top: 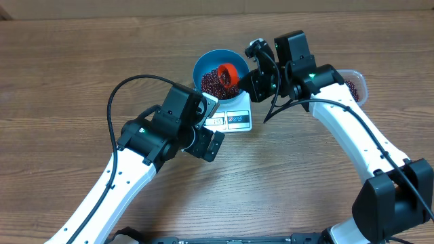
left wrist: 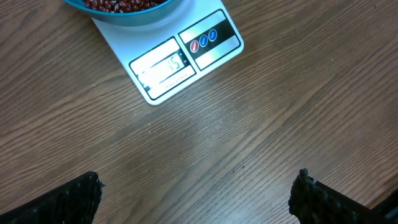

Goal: Scoop item into bowl and weigh 150g on scale
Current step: 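Tilt the scoop over the bowl to pour beans in, then hold the scoop tilted over the bowl, shaking out beans gradually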

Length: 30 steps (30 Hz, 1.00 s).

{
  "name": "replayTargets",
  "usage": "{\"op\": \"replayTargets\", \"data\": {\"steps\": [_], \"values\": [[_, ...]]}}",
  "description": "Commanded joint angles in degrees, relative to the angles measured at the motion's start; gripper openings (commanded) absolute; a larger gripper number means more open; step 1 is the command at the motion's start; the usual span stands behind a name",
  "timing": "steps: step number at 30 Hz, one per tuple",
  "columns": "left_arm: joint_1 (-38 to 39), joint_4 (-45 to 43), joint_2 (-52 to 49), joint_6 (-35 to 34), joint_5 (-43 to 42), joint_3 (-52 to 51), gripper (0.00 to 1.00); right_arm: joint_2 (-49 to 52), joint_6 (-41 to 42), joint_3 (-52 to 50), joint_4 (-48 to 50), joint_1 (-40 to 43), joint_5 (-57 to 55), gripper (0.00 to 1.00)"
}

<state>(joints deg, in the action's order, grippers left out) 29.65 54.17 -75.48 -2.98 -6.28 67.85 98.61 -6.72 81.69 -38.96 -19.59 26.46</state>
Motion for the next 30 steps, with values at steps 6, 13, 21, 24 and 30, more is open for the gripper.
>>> {"op": "replayTargets", "data": {"steps": [6, 13, 21, 24, 30], "values": [[0.28, -0.22, 0.15, 0.02, -0.66, 0.13, 1.0, -2.08, 1.36, 1.64, 0.81, -0.22, -2.4, 0.04], [0.28, -0.2, 0.15, 0.04, -0.66, 0.13, 1.0, -2.08, 1.38, 1.64, 0.79, -0.22, -2.4, 0.04], [0.28, -0.2, 0.15, 0.04, -0.66, 0.13, 1.0, -2.08, 2.6, 1.64, 1.05, -0.22, -2.4, 0.03], [0.28, -0.22, 0.15, 0.02, -0.66, 0.13, 1.0, -2.08, 2.75, 1.64, 1.16, -0.31, -2.43, 0.04], [0.28, -0.22, 0.15, 0.02, -0.66, 0.13, 0.99, -2.08, -4.72, 1.64, -1.05, -1.46, -1.03, 0.04]]}}
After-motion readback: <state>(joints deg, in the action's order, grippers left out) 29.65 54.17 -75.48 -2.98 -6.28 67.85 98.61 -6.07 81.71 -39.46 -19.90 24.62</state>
